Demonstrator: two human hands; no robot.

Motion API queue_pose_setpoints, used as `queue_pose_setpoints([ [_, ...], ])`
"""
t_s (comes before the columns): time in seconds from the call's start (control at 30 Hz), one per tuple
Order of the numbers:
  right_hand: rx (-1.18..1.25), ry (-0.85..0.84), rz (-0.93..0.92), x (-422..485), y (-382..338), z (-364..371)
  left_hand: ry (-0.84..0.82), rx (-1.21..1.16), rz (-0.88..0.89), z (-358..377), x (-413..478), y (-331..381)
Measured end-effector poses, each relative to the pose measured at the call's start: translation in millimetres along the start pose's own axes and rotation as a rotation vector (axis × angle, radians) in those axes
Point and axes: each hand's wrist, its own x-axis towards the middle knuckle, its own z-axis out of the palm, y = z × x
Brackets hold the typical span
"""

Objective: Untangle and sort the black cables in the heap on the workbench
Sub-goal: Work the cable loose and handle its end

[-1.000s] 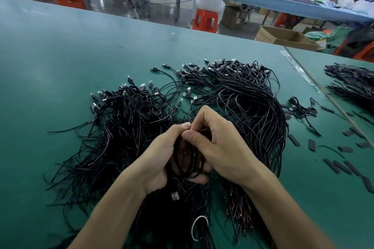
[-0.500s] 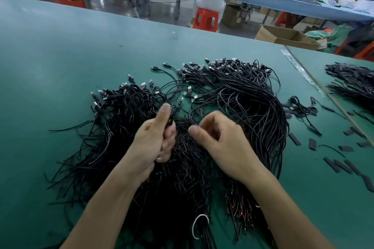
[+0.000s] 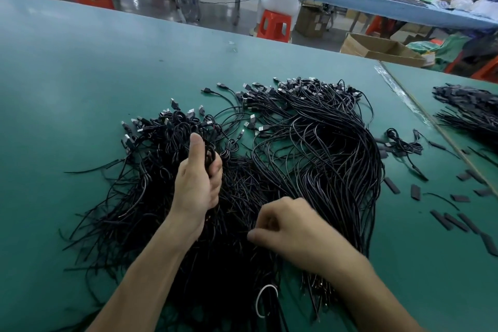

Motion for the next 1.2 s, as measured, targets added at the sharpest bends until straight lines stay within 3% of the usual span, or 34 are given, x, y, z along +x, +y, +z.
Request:
queue_pose_setpoints([
  [0.17, 0.153, 0.206, 0.041, -5.0, 15.3, -52.8, -0.079, 0.026, 0.009, 0.9, -3.5, 2.3],
  [0.3, 0.399, 0.490, -0.077, -8.9, 6.2, -63.6, -0.156, 0.079, 0.057, 3.5, -6.0, 3.3],
  [0.43, 0.390, 0.557, -0.197, -6.7, -19.1, -38.8, -0.384, 0.052, 0.019, 8.6, -9.9, 2.8],
  [0.5, 0.365, 0.546, -0.232, -6.8, -24.7, -30.0, -0.417, 0.029, 0.005, 9.9, -10.3, 1.1],
  [0.7, 0.201, 0.456, -0.299, -7.2, -28.3, -33.8, -0.353, -0.051, 0.122, 11.5, -9.8, 0.6],
  [0.87, 0.079, 0.359, -0.313, -6.8, -30.3, -35.5, -0.320, -0.113, 0.088, 14.8, -12.6, 1.4],
  [1.07, 0.093, 0.363, -0.319, -3.6, -31.6, -27.9, -0.186, -0.104, 0.026, 22.1, -16.6, 3.5],
  [1.2, 0.038, 0.456, -0.373, -7.2, -30.4, -21.3, -0.042, -0.145, -0.063, 27.1, -17.1, 4.4],
])
